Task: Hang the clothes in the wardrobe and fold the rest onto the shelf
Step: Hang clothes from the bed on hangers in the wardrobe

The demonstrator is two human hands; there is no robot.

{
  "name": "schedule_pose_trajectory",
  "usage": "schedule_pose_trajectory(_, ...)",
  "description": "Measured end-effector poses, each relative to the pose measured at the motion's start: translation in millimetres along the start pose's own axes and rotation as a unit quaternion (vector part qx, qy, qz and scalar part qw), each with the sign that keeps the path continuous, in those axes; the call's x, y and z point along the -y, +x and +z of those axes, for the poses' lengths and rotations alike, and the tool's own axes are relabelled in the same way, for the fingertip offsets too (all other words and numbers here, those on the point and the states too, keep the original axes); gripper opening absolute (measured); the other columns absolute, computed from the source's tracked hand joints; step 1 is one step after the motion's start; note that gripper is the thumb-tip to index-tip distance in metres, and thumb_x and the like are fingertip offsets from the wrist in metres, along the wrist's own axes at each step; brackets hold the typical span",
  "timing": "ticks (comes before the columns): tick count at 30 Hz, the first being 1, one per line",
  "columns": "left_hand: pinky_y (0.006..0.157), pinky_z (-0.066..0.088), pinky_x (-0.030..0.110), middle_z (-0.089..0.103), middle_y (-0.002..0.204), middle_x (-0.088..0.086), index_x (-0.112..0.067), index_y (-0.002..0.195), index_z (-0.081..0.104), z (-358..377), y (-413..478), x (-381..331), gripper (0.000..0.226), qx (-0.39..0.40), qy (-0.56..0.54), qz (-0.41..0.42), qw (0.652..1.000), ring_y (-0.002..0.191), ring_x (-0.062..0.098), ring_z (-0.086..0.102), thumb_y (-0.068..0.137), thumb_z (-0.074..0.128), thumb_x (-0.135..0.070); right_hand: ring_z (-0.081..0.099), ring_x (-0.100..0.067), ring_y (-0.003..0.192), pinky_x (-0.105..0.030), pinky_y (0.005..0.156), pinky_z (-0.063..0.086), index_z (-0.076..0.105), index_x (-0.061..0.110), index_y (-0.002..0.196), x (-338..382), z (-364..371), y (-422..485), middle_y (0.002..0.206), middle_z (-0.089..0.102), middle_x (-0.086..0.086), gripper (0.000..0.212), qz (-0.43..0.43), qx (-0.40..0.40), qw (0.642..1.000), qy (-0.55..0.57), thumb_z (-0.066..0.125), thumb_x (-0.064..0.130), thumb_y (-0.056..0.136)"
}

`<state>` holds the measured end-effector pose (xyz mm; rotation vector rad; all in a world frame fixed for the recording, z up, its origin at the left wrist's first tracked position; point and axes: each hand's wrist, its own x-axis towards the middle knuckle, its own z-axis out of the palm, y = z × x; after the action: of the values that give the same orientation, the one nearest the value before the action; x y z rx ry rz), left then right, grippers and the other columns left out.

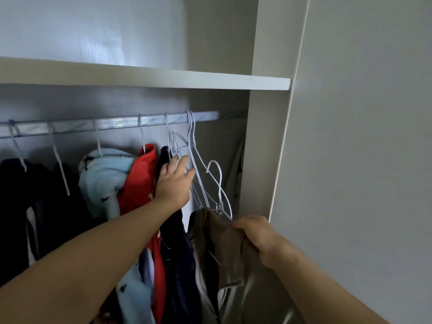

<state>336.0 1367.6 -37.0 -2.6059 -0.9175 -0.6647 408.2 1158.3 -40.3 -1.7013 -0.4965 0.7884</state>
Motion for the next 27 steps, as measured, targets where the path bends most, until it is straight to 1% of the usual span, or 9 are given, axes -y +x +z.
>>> schedule_pose_trajectory(4, 0.094, 0.038, 0.037, 0.050, 0.128, 0.015, -0.011, 0.133, 0.039, -3, 33, -8, 0.042, 0.044, -0.129, -0.067, 0.988, 0.118, 0.034, 0.048, 0.092, 0.046, -0.018, 0.059, -0.028, 0.072, -0.033, 0.066, 0.048, 0.065, 0.003, 0.070, -3, -7, 4, 0.077, 0.063, -0.019, 0.013, 0.022, -0.044, 0.999, 0.020, 0.060, 0.005, 0.082)
schedule_pose_trajectory(8, 0.090, 0.043, 0.039, 0.051, 0.129, 0.020, -0.001, 0.134, 0.033, -6, 70, -24, 0.055, 0.091, -0.335, -0.205, 0.915, 0.116, 0.038, 0.052, 0.093, 0.053, -0.032, 0.061, -0.028, 0.069, -0.035, 0.068, 0.052, 0.067, 0.001, 0.079, -2, -17, 8, 0.082, 0.066, -0.022, 0.008, 0.041, -0.067, 0.996, 0.048, 0.062, 0.006, 0.082)
schedule_pose_trajectory(10, 0.086, 0.051, 0.040, 0.055, 0.123, 0.020, 0.002, 0.131, 0.039, 0, 87, -29, 0.055, 0.120, -0.443, -0.275, 0.845, 0.103, 0.036, 0.060, 0.090, 0.059, -0.028, 0.062, -0.030, 0.077, -0.041, 0.077, 0.053, 0.067, -0.003, 0.086, -1, -21, 9, 0.090, 0.067, -0.027, 0.012, 0.043, -0.078, 0.995, 0.053, 0.062, 0.006, 0.082)
schedule_pose_trajectory(12, 0.074, 0.054, 0.039, 0.057, 0.111, 0.020, 0.005, 0.126, 0.045, 8, 100, -33, 0.043, 0.141, -0.581, -0.324, 0.733, 0.082, 0.031, 0.064, 0.090, 0.059, -0.016, 0.062, -0.031, 0.079, -0.042, 0.078, 0.053, 0.067, -0.007, 0.091, 0, -23, 10, 0.092, 0.067, -0.028, 0.018, 0.045, -0.085, 0.994, 0.052, 0.062, 0.007, 0.082)
schedule_pose_trajectory(14, 0.063, 0.053, 0.032, 0.057, 0.110, 0.019, 0.003, 0.125, 0.045, 21, 110, -33, 0.040, 0.154, -0.624, -0.352, 0.680, 0.071, 0.028, 0.062, 0.091, 0.058, -0.011, 0.061, -0.028, 0.075, -0.036, 0.071, 0.052, 0.068, -0.006, 0.089, 0, -26, 13, 0.086, 0.066, -0.025, 0.016, 0.040, -0.085, 0.994, 0.051, 0.061, 0.007, 0.082)
schedule_pose_trajectory(17, 0.029, 0.032, 0.011, 0.066, 0.089, 0.019, 0.004, 0.115, 0.054, 34, 122, -35, 0.027, 0.138, -0.611, -0.356, 0.693, 0.048, 0.015, 0.061, 0.092, 0.054, -0.011, 0.059, -0.025, 0.068, -0.028, 0.064, 0.050, 0.066, 0.001, 0.081, 3, -27, 16, 0.078, 0.063, -0.018, 0.008, 0.039, -0.083, 0.994, 0.061, 0.061, 0.006, 0.083)
schedule_pose_trajectory(20, 0.025, 0.027, 0.008, 0.054, 0.056, 0.010, -0.005, 0.109, 0.052, 36, 136, -50, 0.018, 0.174, -0.609, -0.362, 0.684, 0.021, 0.005, 0.042, 0.097, 0.039, -0.003, 0.060, -0.025, 0.067, -0.030, 0.066, 0.051, 0.066, 0.002, 0.079, 4, -31, 21, 0.077, 0.064, -0.017, 0.007, 0.042, -0.090, 0.993, 0.056, 0.061, 0.006, 0.083)
schedule_pose_trajectory(24, 0.049, 0.048, 0.022, 0.047, 0.068, 0.010, 0.002, 0.127, 0.044, 30, 147, -70, 0.031, 0.219, -0.639, -0.341, 0.653, 0.035, 0.013, 0.051, 0.099, 0.032, 0.000, 0.061, -0.027, 0.072, -0.036, 0.073, 0.053, 0.066, 0.006, 0.073, 7, -32, 26, 0.078, 0.064, -0.017, 0.011, 0.043, -0.090, 0.994, 0.038, 0.061, 0.007, 0.083)
schedule_pose_trajectory(27, 0.037, 0.048, 0.021, 0.049, 0.073, 0.009, 0.001, 0.124, 0.047, 30, 147, -71, 0.031, 0.218, -0.638, -0.320, 0.665, 0.056, 0.016, 0.051, 0.099, 0.030, 0.000, 0.059, -0.026, 0.072, -0.033, 0.070, 0.050, 0.065, 0.007, 0.070, 8, -34, 28, 0.077, 0.062, -0.016, 0.014, 0.035, -0.094, 0.994, 0.032, 0.060, 0.006, 0.084)
